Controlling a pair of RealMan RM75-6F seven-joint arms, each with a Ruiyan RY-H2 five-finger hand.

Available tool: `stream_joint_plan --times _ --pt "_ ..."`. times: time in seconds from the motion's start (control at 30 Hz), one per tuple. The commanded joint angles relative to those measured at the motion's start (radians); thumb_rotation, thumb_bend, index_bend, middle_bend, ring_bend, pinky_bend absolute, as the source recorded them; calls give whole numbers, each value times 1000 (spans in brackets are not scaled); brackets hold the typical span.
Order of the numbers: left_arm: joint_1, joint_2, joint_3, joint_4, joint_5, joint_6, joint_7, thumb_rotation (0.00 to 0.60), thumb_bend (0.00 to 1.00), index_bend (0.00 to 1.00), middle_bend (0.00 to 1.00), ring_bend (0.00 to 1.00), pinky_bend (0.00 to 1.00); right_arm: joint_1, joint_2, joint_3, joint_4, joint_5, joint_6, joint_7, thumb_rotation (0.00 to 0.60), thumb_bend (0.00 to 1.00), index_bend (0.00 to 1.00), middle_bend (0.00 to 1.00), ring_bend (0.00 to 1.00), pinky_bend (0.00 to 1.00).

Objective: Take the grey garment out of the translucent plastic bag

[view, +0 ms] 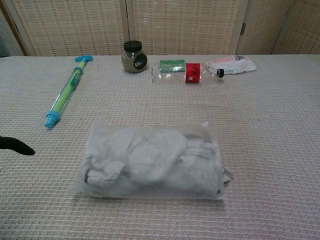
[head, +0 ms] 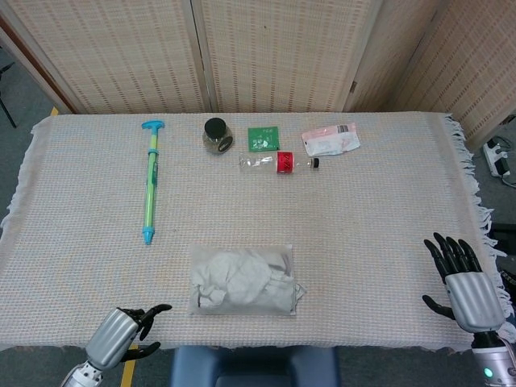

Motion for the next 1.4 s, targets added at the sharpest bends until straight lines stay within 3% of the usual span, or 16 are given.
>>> stream_joint_plan --times 0.03,0.33,0.6,1.0,1.23,1.4 --pt "-29 -119 -29 105 15 -1 -19 600 222 392 1000 1000 1000 5 -7 4 0 13 -12 -16 600 81 0 0 0 0" --pt "-52 -318 -48 297 17 20 11 600 249 494 1000 1000 1000 8 -12 15 -5 45 -22 -35 600 82 0 0 0 0" --pt "-83 -469 -70 520 15 91 -25 600 263 469 1000 1000 1000 20 8 8 -18 55 -59 -11 600 82 0 0 0 0" --pt "-104 -559 -68 716 -43 123 -77 600 263 449 1000 1000 1000 28 18 5 -24 63 -79 2 600 81 0 0 0 0" --pt "-113 -591 -57 788 -65 144 -111 600 271 492 1000 1000 1000 30 25 0 -30 60 -82 8 600 82 0 0 0 0" --pt "-120 -619 -47 849 -77 157 -151 600 329 533 1000 1000 1000 33 29 -4 -34 56 -88 14 600 82 0 0 0 0"
